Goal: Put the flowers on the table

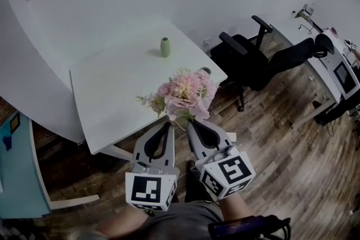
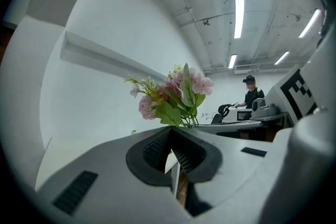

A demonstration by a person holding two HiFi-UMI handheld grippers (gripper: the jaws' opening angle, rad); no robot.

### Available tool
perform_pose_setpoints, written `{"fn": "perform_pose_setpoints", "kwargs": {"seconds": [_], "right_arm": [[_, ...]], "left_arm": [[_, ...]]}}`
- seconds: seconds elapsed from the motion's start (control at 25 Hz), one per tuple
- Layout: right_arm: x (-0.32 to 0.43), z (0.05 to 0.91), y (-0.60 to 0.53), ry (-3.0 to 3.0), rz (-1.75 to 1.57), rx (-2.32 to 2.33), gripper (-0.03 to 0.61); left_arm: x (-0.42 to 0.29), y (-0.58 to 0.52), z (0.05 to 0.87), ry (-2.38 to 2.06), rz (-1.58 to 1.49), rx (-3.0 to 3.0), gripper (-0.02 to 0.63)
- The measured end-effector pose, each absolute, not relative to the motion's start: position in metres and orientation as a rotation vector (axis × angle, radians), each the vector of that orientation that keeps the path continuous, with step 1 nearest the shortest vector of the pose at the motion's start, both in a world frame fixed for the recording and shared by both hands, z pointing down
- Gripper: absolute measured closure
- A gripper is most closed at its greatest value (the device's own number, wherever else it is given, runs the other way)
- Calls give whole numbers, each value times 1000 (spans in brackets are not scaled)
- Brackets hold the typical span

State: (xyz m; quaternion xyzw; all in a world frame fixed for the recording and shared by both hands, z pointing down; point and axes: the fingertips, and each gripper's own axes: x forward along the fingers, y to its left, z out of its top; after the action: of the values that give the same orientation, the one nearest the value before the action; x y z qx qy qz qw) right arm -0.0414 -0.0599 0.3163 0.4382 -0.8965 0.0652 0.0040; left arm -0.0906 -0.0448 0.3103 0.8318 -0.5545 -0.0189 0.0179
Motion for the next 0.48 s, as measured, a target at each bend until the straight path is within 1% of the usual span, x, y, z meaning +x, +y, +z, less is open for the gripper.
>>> {"fn": "perform_pose_setpoints", "kwargs": {"seconds": [0.24,0.48], "right_arm": [[-18,320,-134,-2837,265,1333,566],[6,311,-207,-2886,306,1238,566]], "left_arm": [[-73,-118,319,-1773,17,2519,606],[-50,-186,302,-1866,47,2466,606]]}}
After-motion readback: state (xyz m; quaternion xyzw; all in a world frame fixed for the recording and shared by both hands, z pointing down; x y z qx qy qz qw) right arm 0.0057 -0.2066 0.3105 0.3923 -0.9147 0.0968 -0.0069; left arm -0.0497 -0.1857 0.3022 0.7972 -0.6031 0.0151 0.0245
